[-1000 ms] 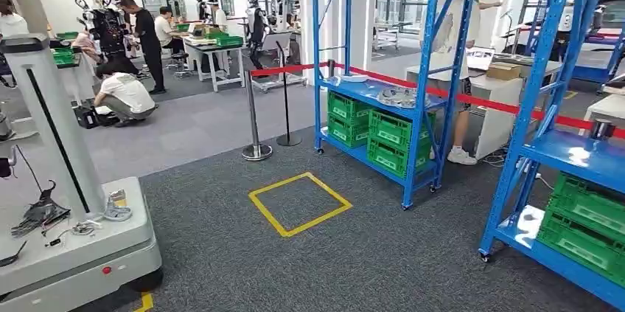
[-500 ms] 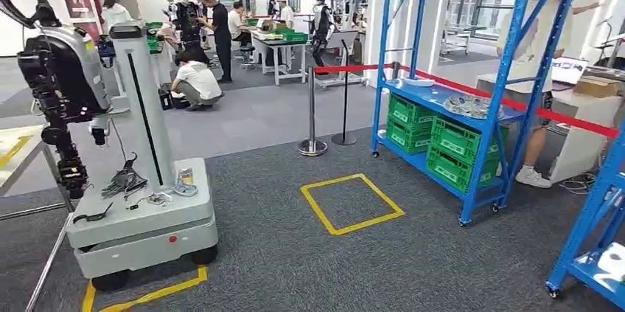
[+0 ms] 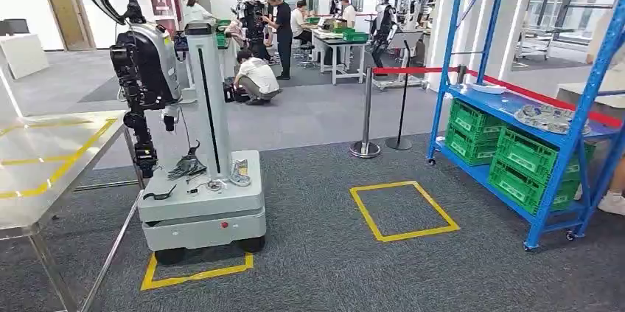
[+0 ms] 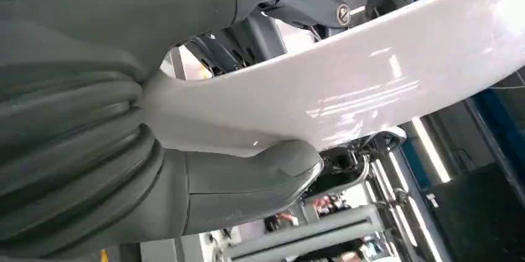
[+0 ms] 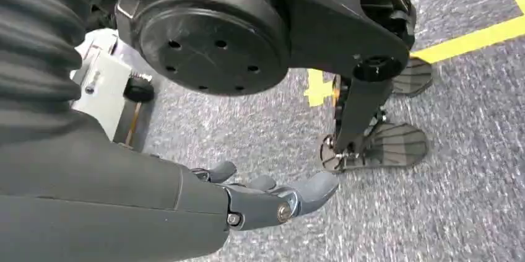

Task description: Take the parts from the cabinet and place them on the table.

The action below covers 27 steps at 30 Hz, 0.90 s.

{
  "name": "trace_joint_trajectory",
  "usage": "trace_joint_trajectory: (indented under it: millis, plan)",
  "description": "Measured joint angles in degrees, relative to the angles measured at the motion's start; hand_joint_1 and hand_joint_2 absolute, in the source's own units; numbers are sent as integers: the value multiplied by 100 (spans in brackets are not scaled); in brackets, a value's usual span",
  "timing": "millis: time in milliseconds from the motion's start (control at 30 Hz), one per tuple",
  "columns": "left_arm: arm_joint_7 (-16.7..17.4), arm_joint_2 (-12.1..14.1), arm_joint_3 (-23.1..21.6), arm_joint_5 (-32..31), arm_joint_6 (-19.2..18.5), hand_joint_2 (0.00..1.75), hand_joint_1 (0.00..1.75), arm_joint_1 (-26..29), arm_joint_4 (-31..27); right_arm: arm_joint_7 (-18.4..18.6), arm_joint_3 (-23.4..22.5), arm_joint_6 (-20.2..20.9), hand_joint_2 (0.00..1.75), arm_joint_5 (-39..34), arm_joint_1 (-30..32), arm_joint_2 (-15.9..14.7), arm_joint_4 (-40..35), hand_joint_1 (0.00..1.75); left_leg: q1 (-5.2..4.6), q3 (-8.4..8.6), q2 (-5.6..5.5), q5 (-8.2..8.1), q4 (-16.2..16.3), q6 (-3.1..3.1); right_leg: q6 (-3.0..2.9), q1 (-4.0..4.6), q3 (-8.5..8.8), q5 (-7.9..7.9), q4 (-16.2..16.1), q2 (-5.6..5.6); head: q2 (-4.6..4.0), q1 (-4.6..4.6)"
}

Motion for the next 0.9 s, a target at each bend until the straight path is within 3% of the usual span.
trace_joint_trajectory:
  millis: [33, 67, 100, 133, 167, 200, 233, 300, 333, 367, 400, 500, 533, 567, 600, 667, 700, 733, 800, 833, 867, 900]
  plan:
    - [-18, 0, 0, 0, 15, 175, 175, 11, -4, -2, -4, -2, 175, 0, -3, -11, 0, 0, -5, -29, 359, -60, 75, -6, -26, -9, 24, 22, -42, -69, 0, 0]
    - [-20, 4, -7, -2, 44, 175, 175, -23, -11, 0, -7, -2, 175, 0, 2, -9, 0, 0, -17, -155, 611, -249, 336, -31, -76, -10, 29, 18, -54, -140, 0, -2]
    - [-20, -9, -13, -2, 68, 175, 175, -32, -17, 4, -9, -2, 175, 0, 13, -9, 0, 0, -7, -364, 705, -487, 778, -63, -82, -4, 27, 15, -53, -229, 0, 2]
    - [-15, -18, -15, 4, 98, 175, 175, -14, -17, 24, -9, -2, 175, 0, 21, -9, 0, 0, 2, -556, 725, -665, 1199, -87, -93, 2, 26, 6, -52, -310, 0, -2]
    - [-11, -31, -15, 9, 109, 175, 175, 6, -17, 28, -9, -2, 175, 7, 30, -9, 0, 0, 6, -704, 730, -755, 1516, -111, -93, 3, 24, -1, -50, -392, 0, 0]
    - [-9, -37, -17, 18, 116, 175, 175, 23, -17, 26, -9, -2, 175, 15, 34, -9, 0, 0, 8, -737, 739, -721, 1599, -127, -88, 2, 28, -8, -49, -471, 0, -2]
    - [-9, -46, -17, 28, 129, 175, 175, 42, -28, 22, -9, -2, 175, 15, 32, -9, 0, 0, 13, -631, 763, -553, 1412, -143, -72, -5, 34, -21, -43, -560, 0, -2]
    - [-11, -53, -17, 46, 157, 175, 175, 52, -92, 7, -11, -2, 175, 15, 24, -2, 0, 0, 22, -132, 920, -94, 504, -165, -22, -30, 52, -64, -4, -710, 0, -2]
    - [-13, -53, -17, 46, 160, 175, 175, 50, -109, 2, -11, -2, 175, 15, 20, -2, 0, 0, 14, 86, 1189, -49, 49, -163, 22, -15, 68, -102, 36, -783, 0, -2]
    - [-15, -57, -18, 46, 160, 175, 175, 44, -114, 2, -13, -2, 175, 15, 16, -11, 0, 0, -25, 126, 1267, -72, 36, -57, 71, 20, 69, -149, 65, -825, 0, 0]
    - [-11, -70, -17, 46, 162, 175, 175, 60, -135, 2, -13, 2, 175, 15, 13, -7, 0, 0, -33, 105, 1162, -67, 65, 26, 102, 22, 81, -155, 51, -873, 0, 0]
    - [-13, -79, -17, 48, 162, 175, 175, 85, -157, 2, -13, 0, 175, 15, -15, -7, 0, 0, -21, 66, 935, -46, 46, 136, 195, 20, 156, -185, 37, -1064, 0, 2]
    - [-17, -79, -17, 48, 162, 175, 175, 100, -185, 0, -13, 0, 175, 18, -27, -7, -2, 0, 4, 74, 881, -28, 30, 166, 262, -17, 156, -243, 113, -766, 0, 6]
    - [-17, -81, -17, 48, 162, 175, 175, 77, -201, 0, -15, 0, 175, 15, -28, -7, 0, 0, 10, 64, 817, -13, 29, 197, 284, -25, 34, -429, 372, -427, 0, 9]
    - [-17, -94, -20, 48, 162, 175, 175, 67, -203, 2, -15, 0, 175, 17, -25, -7, 0, 0, 10, 47, 757, -7, 29, 220, 290, -27, -169, -655, 780, -275, 0, 20]
    - [-17, -101, -20, 48, 164, 175, 175, 73, -203, 4, -15, 0, 175, 17, 3, -7, 0, 0, -2, 12, 605, 5, 34, 241, 284, -26, -618, -995, 1653, -200, 0, 17]
    - [-17, -109, -20, 48, 164, 175, 175, 74, -203, 11, -15, 0, 175, 17, 19, -7, 0, 0, -9, 4, 512, 10, 36, 244, 267, -25, -728, -975, 1825, -197, 0, 20]
    - [-17, -112, -20, 48, 164, 175, 175, 75, -203, 11, -15, 0, 175, 17, 31, -7, 0, 0, -16, 3, 426, 17, 39, 243, 243, -22, -696, -825, 1720, -193, 0, 20]
    - [-7, -116, -20, 48, 164, 175, 175, 72, -205, 20, -20, 0, 175, 11, 21, -7, 0, 0, -29, 8, 248, 29, 45, 226, 149, -2, -325, -285, 862, -75, 0, 17]
    - [9, -118, -20, 50, 164, 175, 175, 70, -205, 26, -22, 2, 175, -4, 15, -7, 0, 0, -26, 6, 177, 37, 45, 214, 86, 2, -96, -46, 348, 169, 0, 17]
    - [15, -123, -24, 52, 164, 175, 175, 57, -199, 24, -33, 0, 175, -7, 17, -20, 0, 0, -39, -18, 127, 45, 56, 186, 34, -3, -13, -88, 112, 455, 0, 13]
    - [33, -125, -35, 59, 164, 175, 175, 44, -197, 20, -46, 0, 175, -7, 12, -11, 0, 0, -30, -40, 30, 60, 56, 148, 77, 8, -14, -59, 84, 334, 0, 17]
